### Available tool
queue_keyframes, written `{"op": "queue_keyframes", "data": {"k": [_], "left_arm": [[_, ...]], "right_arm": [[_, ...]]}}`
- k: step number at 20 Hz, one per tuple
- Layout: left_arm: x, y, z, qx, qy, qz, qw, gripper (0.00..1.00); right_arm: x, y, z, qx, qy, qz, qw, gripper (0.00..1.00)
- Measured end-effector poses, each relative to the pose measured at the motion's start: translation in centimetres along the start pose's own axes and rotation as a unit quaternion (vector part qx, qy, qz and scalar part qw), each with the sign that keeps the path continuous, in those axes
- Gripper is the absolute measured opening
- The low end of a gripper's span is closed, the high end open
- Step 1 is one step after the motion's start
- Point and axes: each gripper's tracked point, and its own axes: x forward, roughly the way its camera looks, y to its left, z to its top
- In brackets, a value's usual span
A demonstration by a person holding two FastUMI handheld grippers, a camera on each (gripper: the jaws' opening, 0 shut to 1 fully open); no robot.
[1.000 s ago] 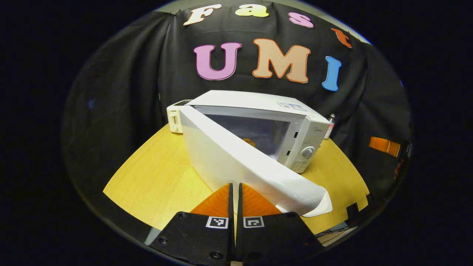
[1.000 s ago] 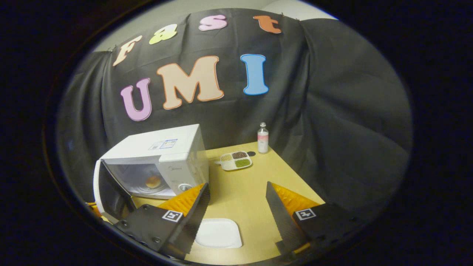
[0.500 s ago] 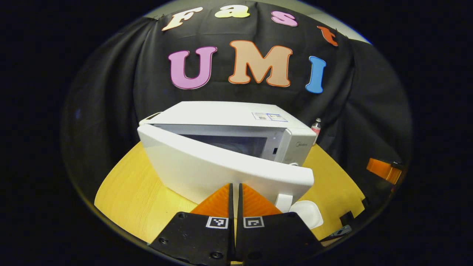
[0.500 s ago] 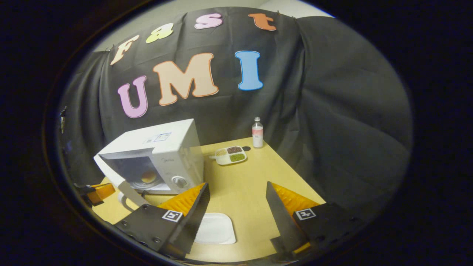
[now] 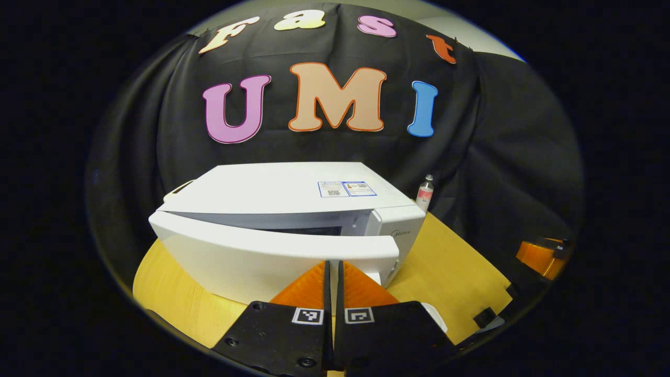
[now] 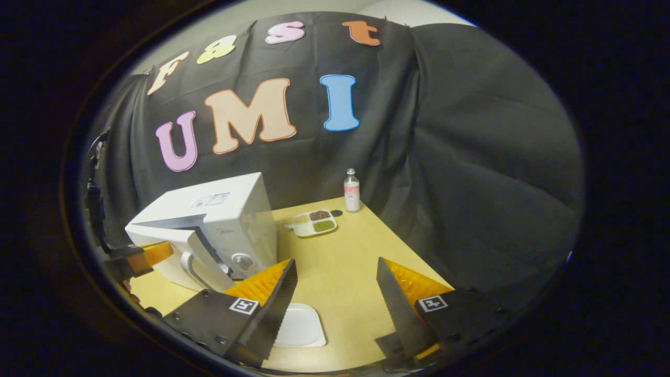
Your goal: Open the microwave oven with the left hand, put the food in, and close the microwave oven.
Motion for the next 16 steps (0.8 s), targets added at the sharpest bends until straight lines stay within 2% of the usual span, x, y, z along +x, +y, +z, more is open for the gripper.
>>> {"op": "queue_keyframes", "data": {"k": [1, 2, 3, 11, 12, 13, 14, 15, 16], "left_arm": [[0.4, -0.2, 0.2, -0.004, -0.001, -0.002, 1.000, 0.02], [0.7, -0.3, 0.3, -0.009, -0.003, -0.003, 1.000, 0.02], [0.9, -0.2, 0.4, -0.013, -0.005, -0.002, 1.000, 0.02], [2.7, 1.3, 1.7, -0.012, -0.020, 0.030, 0.999, 0.01], [3.0, 1.2, 1.9, -0.013, -0.022, 0.031, 0.999, 0.01], [3.1, 1.1, 2.1, -0.016, -0.022, 0.030, 0.999, 0.00], [3.1, 0.8, 2.3, -0.016, -0.026, 0.026, 0.999, 0.00], [3.2, 0.4, 2.7, -0.012, -0.031, 0.020, 0.999, 0.01], [3.3, 0.3, 2.7, -0.008, -0.032, 0.019, 0.999, 0.00]], "right_arm": [[0.0, 0.0, 0.0, 0.001, -0.001, 0.000, 1.000, 0.90], [-0.1, 0.1, 0.1, 0.001, -0.003, 0.002, 1.000, 0.95], [-0.2, 0.2, 0.1, 0.001, -0.003, 0.004, 1.000, 0.90], [-0.4, 1.5, -0.1, -0.007, -0.001, 0.027, 1.000, 0.90], [-0.4, 1.5, 0.0, -0.008, -0.002, 0.027, 1.000, 0.90], [-0.3, 1.5, 0.0, -0.007, -0.003, 0.026, 1.000, 0.95], [-0.3, 1.4, 0.1, -0.006, -0.004, 0.026, 1.000, 0.95], [-0.4, 1.3, 0.1, -0.005, -0.004, 0.025, 1.000, 0.90], [-0.4, 1.2, 0.3, -0.003, -0.006, 0.024, 1.000, 0.95]]}}
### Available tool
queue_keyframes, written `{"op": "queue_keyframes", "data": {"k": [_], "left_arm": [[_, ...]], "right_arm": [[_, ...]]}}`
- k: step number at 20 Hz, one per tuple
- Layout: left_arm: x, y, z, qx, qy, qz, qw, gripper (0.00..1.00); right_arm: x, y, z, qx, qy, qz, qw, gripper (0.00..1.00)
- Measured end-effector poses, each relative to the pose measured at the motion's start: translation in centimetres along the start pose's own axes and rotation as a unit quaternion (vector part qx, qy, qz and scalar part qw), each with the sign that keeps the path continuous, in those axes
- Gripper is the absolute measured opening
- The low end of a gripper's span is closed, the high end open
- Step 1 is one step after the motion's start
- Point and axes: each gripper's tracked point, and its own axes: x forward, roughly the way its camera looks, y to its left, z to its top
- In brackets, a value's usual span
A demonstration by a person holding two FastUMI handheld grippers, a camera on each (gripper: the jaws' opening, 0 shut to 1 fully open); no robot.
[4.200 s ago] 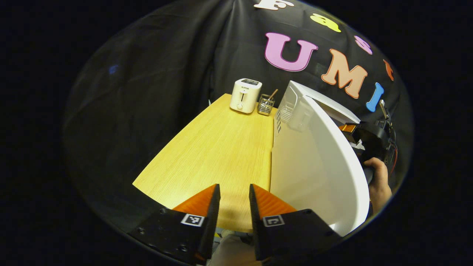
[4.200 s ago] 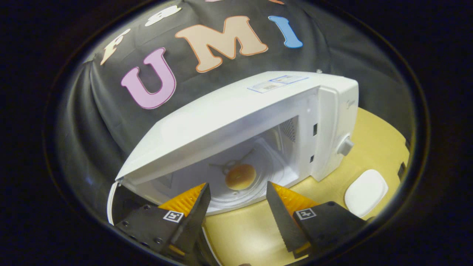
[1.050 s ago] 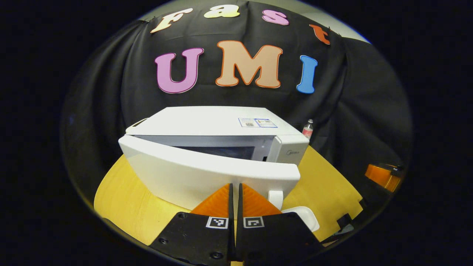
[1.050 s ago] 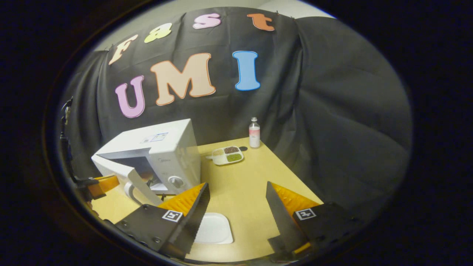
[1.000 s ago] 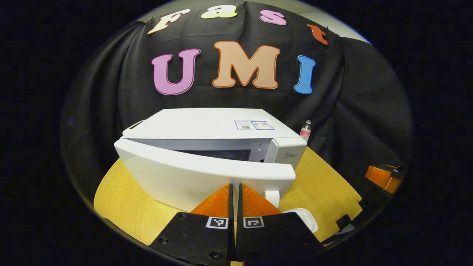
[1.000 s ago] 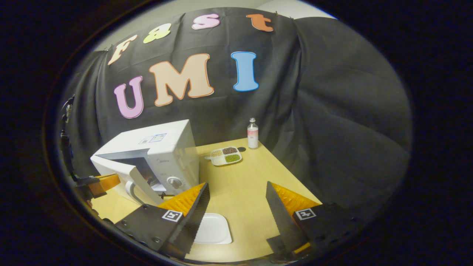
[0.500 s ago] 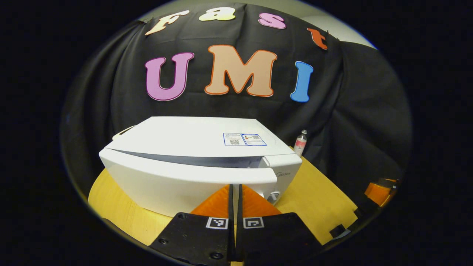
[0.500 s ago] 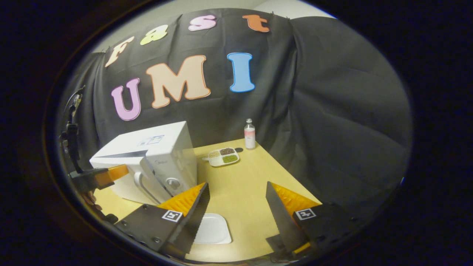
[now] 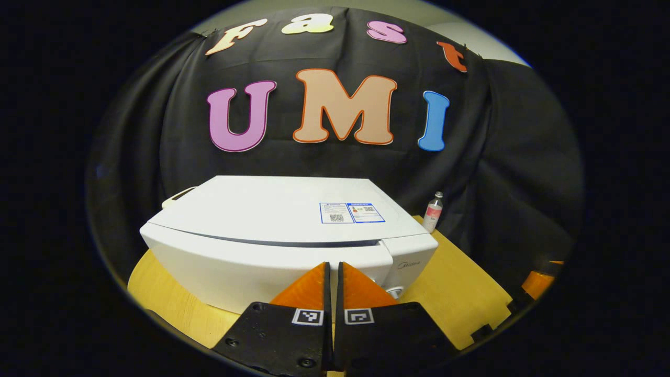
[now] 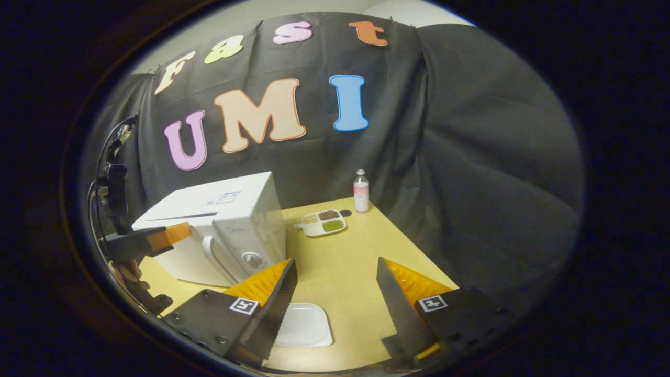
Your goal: Open the microwave oven with the left hand, put the food in, and close the microwave oven.
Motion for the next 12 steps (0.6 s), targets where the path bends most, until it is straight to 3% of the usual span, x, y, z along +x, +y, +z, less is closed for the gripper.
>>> {"op": "queue_keyframes", "data": {"k": [8, 9, 10, 12], "left_arm": [[0.1, 0.0, -0.5, -0.017, -0.001, 0.001, 1.000, 0.01], [0.2, 0.1, -0.3, -0.014, -0.007, 0.000, 1.000, 0.01], [0.2, 0.1, -0.3, -0.017, -0.009, -0.001, 1.000, 0.01], [0.3, 0.7, -0.4, -0.022, -0.009, 0.008, 1.000, 0.01]], "right_arm": [[0.8, 0.4, 0.4, 0.009, -0.007, 0.000, 1.000, 0.90], [0.9, 0.5, 0.4, 0.007, -0.007, 0.001, 1.000, 0.95], [0.9, 0.7, 0.4, 0.004, -0.007, 0.003, 1.000, 0.90], [0.9, 0.9, 0.4, 0.001, -0.007, 0.005, 1.000, 0.90]]}}
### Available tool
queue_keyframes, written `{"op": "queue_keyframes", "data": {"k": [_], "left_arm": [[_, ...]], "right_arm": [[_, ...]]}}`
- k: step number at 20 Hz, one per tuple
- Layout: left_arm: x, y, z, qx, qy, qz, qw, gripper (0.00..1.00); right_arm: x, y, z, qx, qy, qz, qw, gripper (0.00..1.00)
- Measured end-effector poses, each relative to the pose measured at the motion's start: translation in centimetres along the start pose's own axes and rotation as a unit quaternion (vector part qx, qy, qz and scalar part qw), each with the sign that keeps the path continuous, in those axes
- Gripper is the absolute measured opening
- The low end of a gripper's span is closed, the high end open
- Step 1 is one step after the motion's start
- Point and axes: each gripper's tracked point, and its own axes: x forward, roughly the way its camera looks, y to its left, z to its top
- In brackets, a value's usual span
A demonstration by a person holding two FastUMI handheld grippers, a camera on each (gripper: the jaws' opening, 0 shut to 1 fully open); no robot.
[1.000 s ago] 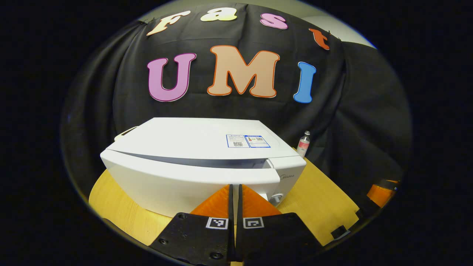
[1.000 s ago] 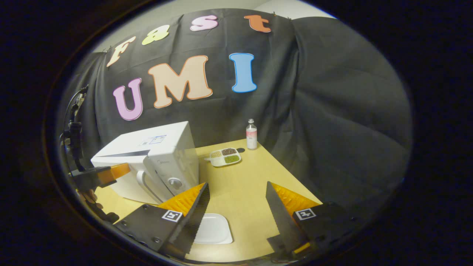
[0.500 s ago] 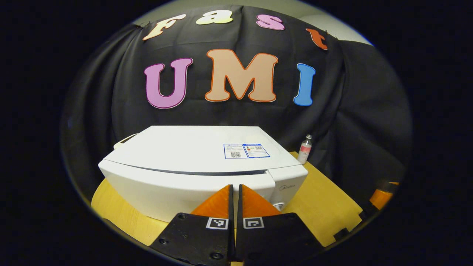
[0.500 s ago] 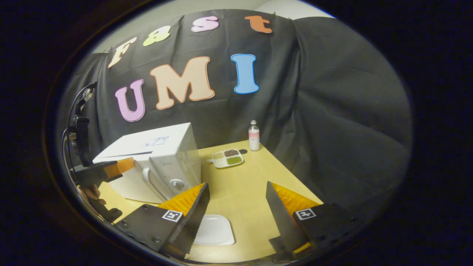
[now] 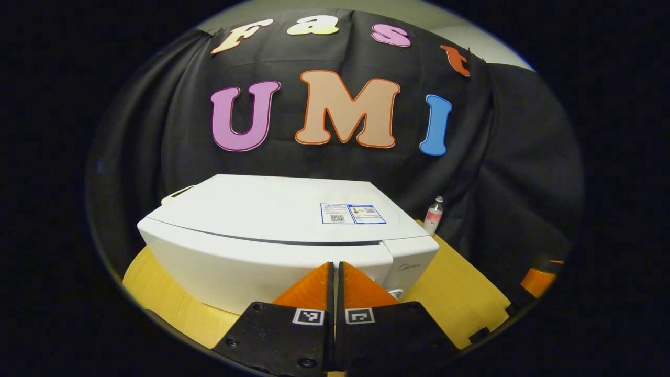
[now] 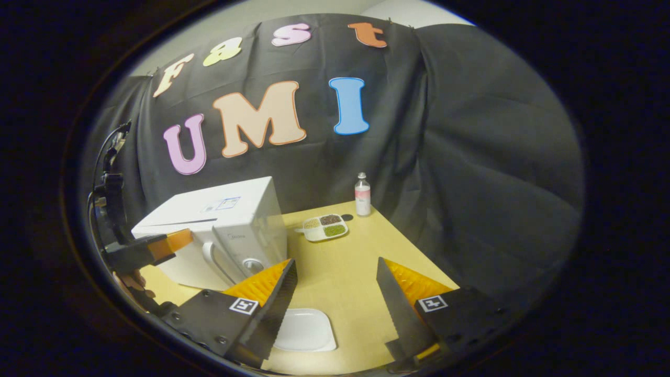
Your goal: Open the microwave oven with the left hand, put the food in, and close the microwave oven.
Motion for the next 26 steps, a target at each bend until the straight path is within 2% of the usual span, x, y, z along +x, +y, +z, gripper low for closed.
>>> {"op": "queue_keyframes", "data": {"k": [3, 4, 5, 6, 7, 8, 10, 11, 12, 18, 25, 26], "left_arm": [[0.1, 0.1, 0.2, -0.010, -0.006, -0.002, 1.000, 0.01], [0.1, 0.1, 0.0, -0.009, -0.003, -0.001, 1.000, 0.01], [0.1, 0.1, 0.1, -0.007, -0.004, 0.001, 1.000, 0.01], [0.2, 0.1, 0.2, -0.008, -0.007, 0.004, 1.000, 0.01], [0.5, 0.1, 0.4, -0.012, -0.014, 0.007, 1.000, 0.01], [0.5, 0.5, -0.3, -0.017, 0.006, 0.013, 1.000, 0.01], [1.2, 0.1, 0.8, -0.024, -0.021, 0.010, 0.999, 0.01], [0.9, 0.0, -0.1, -0.020, -0.003, 0.007, 1.000, 0.01], [1.0, 0.0, 0.2, -0.018, -0.013, 0.006, 1.000, 0.01], [1.0, 0.0, 0.2, -0.022, -0.012, 0.007, 1.000, 0.01], [-1.5, 1.2, -0.6, -0.030, 0.018, 0.024, 0.999, 0.01], [-2.3, 1.4, -0.9, -0.034, 0.023, 0.027, 0.999, 0.04]], "right_arm": [[0.2, 0.0, -0.3, -0.002, 0.004, 0.001, 1.000, 0.90], [0.2, 0.0, -0.3, -0.002, 0.005, 0.001, 1.000, 0.95], [0.0, 0.0, -0.3, -0.003, 0.005, 0.001, 1.000, 0.95], [0.1, 0.0, -0.3, -0.003, 0.005, 0.003, 1.000, 0.90], [0.1, 0.1, -0.3, -0.003, 0.005, 0.005, 1.000, 0.90], [0.1, 0.3, -0.4, -0.005, 0.006, 0.007, 1.000, 0.90], [-0.2, 0.3, -0.3, -0.011, 0.004, 0.010, 1.000, 0.90], [-0.2, 0.3, -0.2, -0.014, 0.002, 0.010, 1.000, 0.95], [-0.3, 0.2, -0.1, -0.015, 0.000, 0.010, 1.000, 0.90], [-0.6, 0.0, 0.1, -0.019, -0.006, 0.011, 1.000, 0.90], [-0.3, 2.3, 0.3, -0.073, -0.003, 0.043, 0.996, 0.90], [-0.2, 2.7, 0.3, -0.074, -0.001, 0.050, 0.996, 0.90]]}}
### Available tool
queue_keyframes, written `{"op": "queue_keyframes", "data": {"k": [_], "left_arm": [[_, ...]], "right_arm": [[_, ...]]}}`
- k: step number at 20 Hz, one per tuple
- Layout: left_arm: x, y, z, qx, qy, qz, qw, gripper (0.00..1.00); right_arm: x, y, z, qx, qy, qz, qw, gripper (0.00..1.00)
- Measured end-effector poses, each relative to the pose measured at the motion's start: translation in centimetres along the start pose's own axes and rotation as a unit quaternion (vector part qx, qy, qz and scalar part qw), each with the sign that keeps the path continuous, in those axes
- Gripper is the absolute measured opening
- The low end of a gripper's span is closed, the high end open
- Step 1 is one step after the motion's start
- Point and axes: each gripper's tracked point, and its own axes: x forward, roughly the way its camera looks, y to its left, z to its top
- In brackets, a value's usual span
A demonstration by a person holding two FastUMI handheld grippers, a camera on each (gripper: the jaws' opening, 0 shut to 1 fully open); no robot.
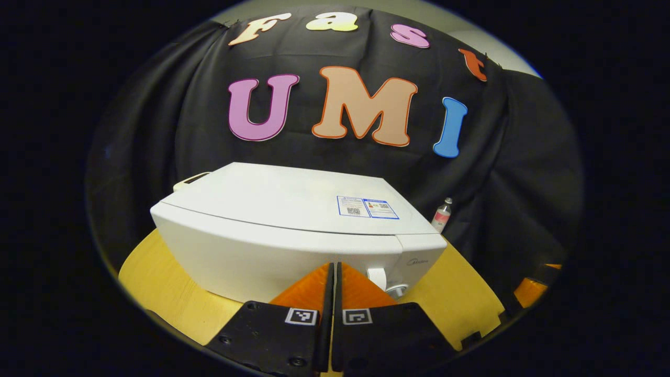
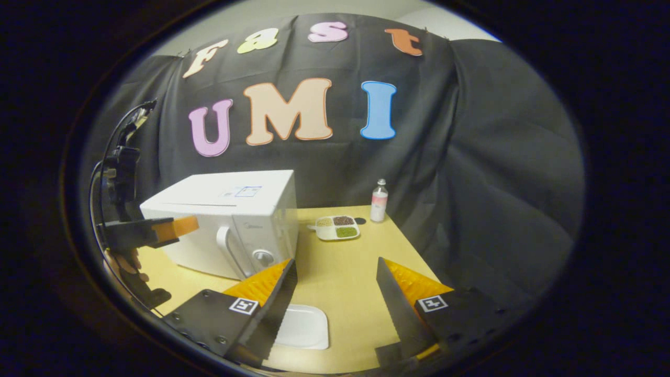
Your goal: Open the microwave oven with the left hand, put the food in, and close the microwave oven.
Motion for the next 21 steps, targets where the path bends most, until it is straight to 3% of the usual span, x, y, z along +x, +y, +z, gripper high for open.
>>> {"op": "queue_keyframes", "data": {"k": [1, 2, 7, 10, 11, 13, 14, 15, 21], "left_arm": [[-0.9, 0.4, -0.2, -0.003, 0.003, 0.003, 1.000, 0.00], [-1.7, 0.9, -0.3, -0.003, 0.005, 0.008, 1.000, 0.11], [-5.8, 3.1, 0.3, -0.002, 0.004, 0.036, 0.999, 0.27], [-7.4, 4.3, 1.4, -0.009, -0.007, 0.057, 0.998, 0.52], [-7.8, 4.7, 1.9, -0.013, -0.013, 0.065, 0.998, 0.56], [-8.6, 5.3, 3.2, -0.020, -0.028, 0.079, 0.996, 0.78], [-9.1, 5.4, 3.4, -0.021, -0.036, 0.085, 0.996, 1.00], [-9.5, 5.7, 4.1, -0.019, -0.041, 0.090, 0.995, 0.98], [-11.5, 5.9, 8.1, -0.006, -0.087, 0.106, 0.991, 0.96]], "right_arm": [[0.3, 0.3, 0.0, 0.001, 0.004, 0.007, 1.000, 0.90], [0.4, 0.6, 0.0, 0.003, 0.011, 0.014, 1.000, 0.94], [1.0, 0.3, 2.2, 0.013, 0.011, 0.034, 0.999, 0.90], [1.0, 0.0, 4.3, 0.010, -0.004, 0.036, 0.999, 0.94], [0.9, 0.0, 4.8, 0.013, -0.009, 0.039, 0.999, 0.94], [0.8, 0.1, 6.0, 0.018, -0.019, 0.046, 0.999, 0.90], [0.7, 0.0, 6.3, 0.020, -0.020, 0.048, 0.998, 0.94], [0.6, -0.1, 6.8, 0.024, -0.022, 0.051, 0.998, 0.89], [-0.2, -1.9, 9.8, 0.039, -0.052, 0.047, 0.997, 0.89]]}}
